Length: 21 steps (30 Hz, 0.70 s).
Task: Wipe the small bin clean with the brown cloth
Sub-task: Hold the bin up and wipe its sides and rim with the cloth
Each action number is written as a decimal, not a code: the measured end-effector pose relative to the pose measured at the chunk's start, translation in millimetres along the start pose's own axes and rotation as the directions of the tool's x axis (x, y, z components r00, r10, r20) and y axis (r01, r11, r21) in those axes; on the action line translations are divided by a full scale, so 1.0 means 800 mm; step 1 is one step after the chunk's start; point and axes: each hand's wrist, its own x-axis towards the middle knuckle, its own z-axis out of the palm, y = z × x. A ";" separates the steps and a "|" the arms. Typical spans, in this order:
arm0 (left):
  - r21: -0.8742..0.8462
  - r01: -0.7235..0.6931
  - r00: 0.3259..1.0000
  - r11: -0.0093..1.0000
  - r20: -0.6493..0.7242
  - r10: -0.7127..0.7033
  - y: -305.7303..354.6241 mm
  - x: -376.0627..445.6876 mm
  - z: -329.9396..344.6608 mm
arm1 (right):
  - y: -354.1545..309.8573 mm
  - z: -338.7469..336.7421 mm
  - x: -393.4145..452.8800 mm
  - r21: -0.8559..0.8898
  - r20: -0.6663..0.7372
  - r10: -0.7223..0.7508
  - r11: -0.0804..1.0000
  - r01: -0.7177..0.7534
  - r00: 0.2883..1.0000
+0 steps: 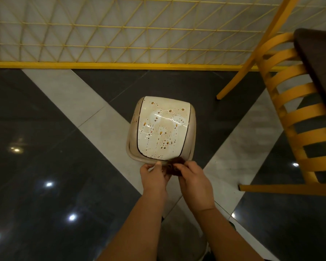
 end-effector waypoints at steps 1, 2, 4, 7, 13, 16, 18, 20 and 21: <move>-0.002 0.005 1.000 1.000 0.004 -0.005 0.000 0.000 0.000 | 0.009 -0.005 0.002 -0.038 -0.001 -0.014 0.999 0.014 1.000; 0.000 0.008 1.000 1.000 0.009 -0.008 0.000 0.000 0.000 | 0.017 -0.009 0.003 -0.062 -0.011 -0.011 0.998 0.010 1.000; 0.004 0.010 1.000 1.000 0.013 -0.010 0.000 0.001 0.000 | 0.025 -0.013 0.002 -0.069 -0.055 0.038 0.997 -0.042 0.998; -0.012 0.014 1.000 1.000 0.018 -0.014 0.000 0.001 -0.002 | 0.005 -0.001 -0.001 -0.059 -0.065 0.087 0.994 -0.091 0.994; -0.011 0.010 1.000 1.000 0.003 -0.010 0.001 0.002 -0.002 | -0.007 0.001 0.007 -0.151 0.054 -0.037 0.988 0.045 0.998; -0.010 0.023 1.000 1.000 -0.003 -0.023 0.002 0.001 -0.001 | 0.023 -0.014 0.005 -0.172 0.018 0.009 0.985 -0.006 1.000; -0.013 0.015 1.000 1.000 -0.015 -0.016 0.000 0.002 0.000 | 0.025 -0.014 0.004 -0.156 -0.027 0.060 0.986 -0.063 0.998; -0.021 0.000 1.000 1.000 -0.019 0.000 0.000 0.003 0.000 | 0.007 -0.005 0.004 -0.139 -0.027 0.061 0.988 -0.065 0.998; -0.022 -0.006 1.000 1.000 -0.020 0.006 0.000 0.003 -0.001 | -0.003 -0.001 0.003 -0.136 -0.009 0.042 0.990 -0.042 0.999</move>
